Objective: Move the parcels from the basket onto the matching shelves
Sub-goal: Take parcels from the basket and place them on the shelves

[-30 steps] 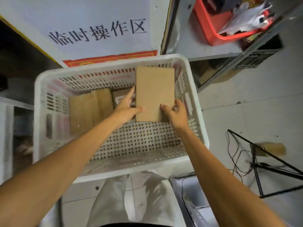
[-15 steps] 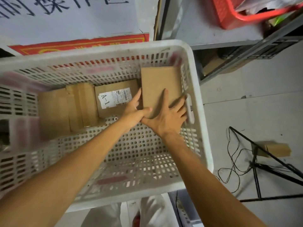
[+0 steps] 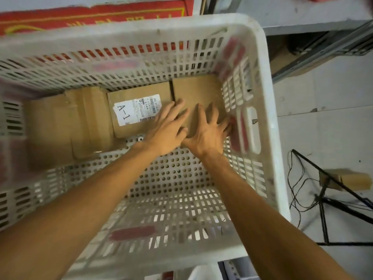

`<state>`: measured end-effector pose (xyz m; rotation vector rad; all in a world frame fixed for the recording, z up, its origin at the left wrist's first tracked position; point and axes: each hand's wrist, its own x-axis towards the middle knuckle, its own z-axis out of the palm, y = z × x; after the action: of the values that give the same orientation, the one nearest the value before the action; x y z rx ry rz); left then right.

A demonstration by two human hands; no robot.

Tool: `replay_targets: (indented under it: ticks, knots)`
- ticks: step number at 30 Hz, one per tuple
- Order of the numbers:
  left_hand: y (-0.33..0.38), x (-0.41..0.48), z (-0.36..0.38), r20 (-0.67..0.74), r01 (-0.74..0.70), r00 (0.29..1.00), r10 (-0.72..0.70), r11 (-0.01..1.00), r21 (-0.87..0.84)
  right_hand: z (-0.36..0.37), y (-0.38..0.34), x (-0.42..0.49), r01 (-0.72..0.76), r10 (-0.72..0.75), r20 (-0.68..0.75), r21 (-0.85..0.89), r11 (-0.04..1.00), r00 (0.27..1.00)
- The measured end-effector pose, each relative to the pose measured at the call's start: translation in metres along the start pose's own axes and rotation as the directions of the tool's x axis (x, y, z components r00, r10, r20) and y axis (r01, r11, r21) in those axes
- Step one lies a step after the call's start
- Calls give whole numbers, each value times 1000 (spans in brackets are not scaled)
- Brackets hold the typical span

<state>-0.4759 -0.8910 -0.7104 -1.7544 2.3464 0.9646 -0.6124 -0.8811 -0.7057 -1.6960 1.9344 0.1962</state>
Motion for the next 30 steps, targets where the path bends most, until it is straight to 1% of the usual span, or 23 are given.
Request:
replay_targets:
  ticks: [2, 4, 5, 7, 10, 12, 14, 15, 17, 19, 20, 22, 24, 25, 28, 30]
  knots:
    - [-10, 6, 7, 131, -110, 987, 92, 984, 141, 17, 1, 0, 5, 3, 88, -91, 996, 996]
    - [-21, 7, 18, 205, -157, 972, 118, 970, 187, 34, 3, -3, 19, 0, 100, -195, 981, 995]
    - [-26, 4, 24, 218, -160, 969, 113, 964, 212, 40, 5, -3, 30, -10, 93, -210, 977, 996]
    - [-32, 0, 31, 216, -172, 970, 113, 946, 275, 43, 9, 0, 44, -29, 96, -164, 985, 995]
    - [-30, 3, 26, 192, -175, 974, 122, 942, 287, 36, 15, 6, 35, -20, 128, -115, 993, 992]
    - [-22, 0, 16, 199, -140, 976, 93, 961, 239, 28, 13, 6, 6, 8, 159, -87, 996, 987]
    - [-13, -11, 5, 206, -75, 977, 45, 988, 138, 15, 8, 0, -23, 29, 180, -36, 999, 983]
    - [-10, -19, -1, 211, -43, 977, 26, 996, 77, 8, 4, -5, -9, 7, 183, 12, 1000, 983]
    - [-8, -39, -17, 252, 37, 967, -23, 998, -51, -9, -4, -24, 30, -70, 205, 192, 981, 976]
    - [-13, -63, -36, 324, 151, 941, -96, 977, -149, -28, -16, -51, -32, -78, 254, 401, 916, 964]
    - [-17, -76, -47, 351, 199, 928, -126, 963, -179, -37, -23, -66, -71, -66, 269, 469, 880, 961]
    - [-25, -104, -74, 380, 263, 911, -159, 935, -239, -54, -38, -93, -77, -74, 259, 528, 846, 963]
    - [-33, -134, -106, 365, 285, 915, -173, 917, -280, -71, -59, -119, -32, -116, 250, 516, 856, 961]
    - [-37, -149, -124, 340, 281, 923, -181, 920, -274, -80, -70, -130, -16, -134, 258, 506, 862, 957]
    - [-48, -188, -185, 201, 260, 955, -217, 941, -218, -113, -110, -152, 78, -223, 243, 492, 867, 944]
    - [-53, -215, -228, 99, 254, 966, -238, 945, -205, -137, -144, -158, 188, -302, 162, 492, 850, 940]
